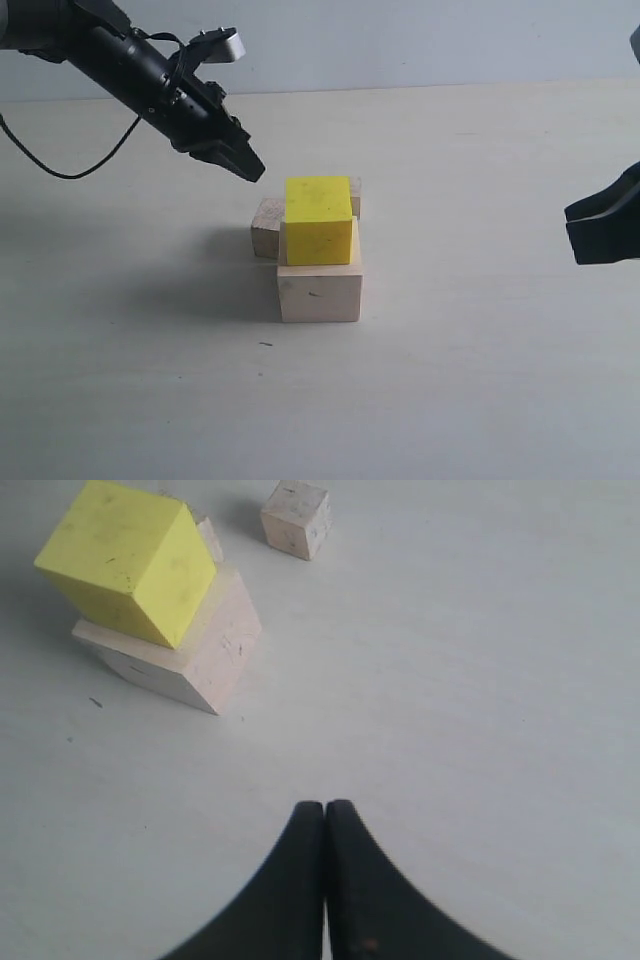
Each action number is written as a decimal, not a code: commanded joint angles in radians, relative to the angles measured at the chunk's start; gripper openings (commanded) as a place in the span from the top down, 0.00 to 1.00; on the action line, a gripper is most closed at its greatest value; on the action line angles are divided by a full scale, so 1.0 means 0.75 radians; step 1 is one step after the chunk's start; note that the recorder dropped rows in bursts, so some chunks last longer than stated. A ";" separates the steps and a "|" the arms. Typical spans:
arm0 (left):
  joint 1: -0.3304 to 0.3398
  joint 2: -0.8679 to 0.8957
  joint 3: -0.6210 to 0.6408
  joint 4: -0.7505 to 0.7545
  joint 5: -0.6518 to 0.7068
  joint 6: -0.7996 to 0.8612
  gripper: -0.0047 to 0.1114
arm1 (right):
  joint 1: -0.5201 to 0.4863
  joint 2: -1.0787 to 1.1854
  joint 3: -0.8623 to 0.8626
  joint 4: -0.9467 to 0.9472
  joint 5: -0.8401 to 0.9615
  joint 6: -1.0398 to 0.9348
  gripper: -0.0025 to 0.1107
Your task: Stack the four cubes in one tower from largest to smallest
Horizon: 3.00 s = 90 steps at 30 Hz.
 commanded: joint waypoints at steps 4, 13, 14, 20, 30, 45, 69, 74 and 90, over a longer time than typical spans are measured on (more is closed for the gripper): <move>-0.062 0.023 0.001 0.024 -0.001 0.017 0.96 | -0.001 -0.005 0.005 -0.011 -0.024 -0.007 0.98; -0.065 0.050 0.001 0.041 -0.014 0.003 0.96 | -0.001 -0.005 0.005 -0.011 -0.021 -0.007 0.98; -0.065 0.059 0.001 0.041 -0.014 0.003 0.96 | -0.001 -0.005 0.005 -0.011 -0.021 -0.007 0.98; -0.065 0.090 0.001 0.038 -0.025 0.008 0.96 | -0.001 -0.005 0.005 -0.011 -0.021 -0.007 0.98; -0.065 0.090 0.009 0.193 -0.079 -0.051 0.96 | -0.001 -0.005 0.005 -0.011 -0.021 -0.007 0.98; -0.062 0.090 0.009 0.405 -0.124 -0.144 0.96 | -0.001 -0.005 0.005 -0.011 -0.021 -0.007 0.98; 0.093 -0.112 0.198 0.696 -0.146 -0.333 0.96 | -0.001 -0.005 0.005 -0.011 -0.005 -0.010 0.98; 0.106 -0.204 0.198 0.706 -0.179 -0.392 0.96 | -0.001 -0.005 0.005 -0.008 -0.006 -0.010 0.98; -0.138 -0.310 0.198 1.019 -0.222 -0.800 0.36 | -0.001 -0.005 0.005 0.003 -0.002 -0.010 0.98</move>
